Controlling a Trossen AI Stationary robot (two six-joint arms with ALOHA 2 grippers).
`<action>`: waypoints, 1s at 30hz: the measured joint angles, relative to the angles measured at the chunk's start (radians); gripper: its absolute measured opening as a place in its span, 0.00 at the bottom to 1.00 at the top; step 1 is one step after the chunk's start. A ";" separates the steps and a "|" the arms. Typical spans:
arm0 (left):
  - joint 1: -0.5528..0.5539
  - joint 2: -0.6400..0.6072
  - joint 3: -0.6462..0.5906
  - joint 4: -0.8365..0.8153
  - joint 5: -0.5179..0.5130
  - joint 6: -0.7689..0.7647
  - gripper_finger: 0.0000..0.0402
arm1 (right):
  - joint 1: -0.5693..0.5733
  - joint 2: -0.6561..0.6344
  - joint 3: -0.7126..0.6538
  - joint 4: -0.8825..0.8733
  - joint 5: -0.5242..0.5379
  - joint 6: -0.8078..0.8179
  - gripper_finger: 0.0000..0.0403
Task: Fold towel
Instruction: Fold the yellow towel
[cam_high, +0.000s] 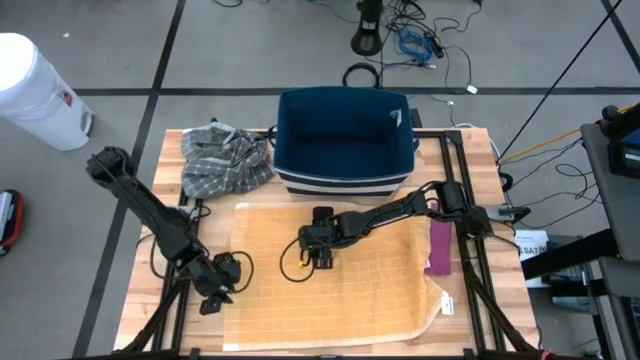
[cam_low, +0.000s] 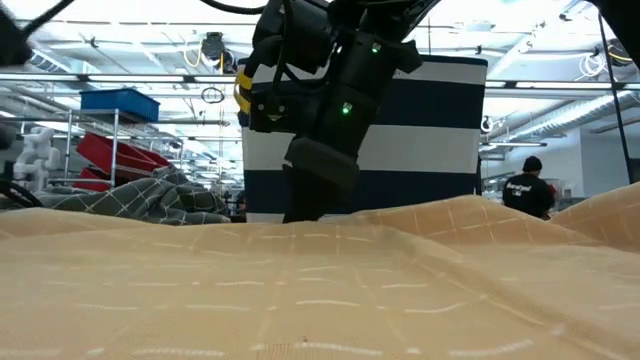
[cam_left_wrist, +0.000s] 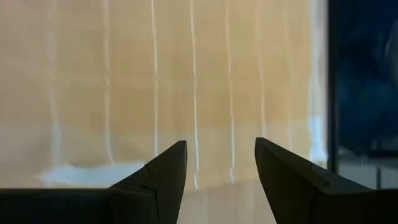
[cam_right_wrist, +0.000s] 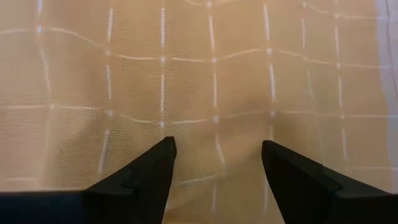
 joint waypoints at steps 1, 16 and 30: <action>0.006 -0.020 0.004 -0.004 -0.022 0.017 0.49 | 0.002 -0.005 -0.001 -0.002 -0.001 -0.001 0.58; 0.281 -0.012 0.009 -0.187 -0.292 0.286 0.49 | 0.032 -0.017 0.000 0.148 -0.001 -0.029 0.58; 0.506 0.121 0.009 -0.158 -0.252 0.474 0.49 | 0.148 -0.018 0.002 0.131 -0.032 -0.045 0.58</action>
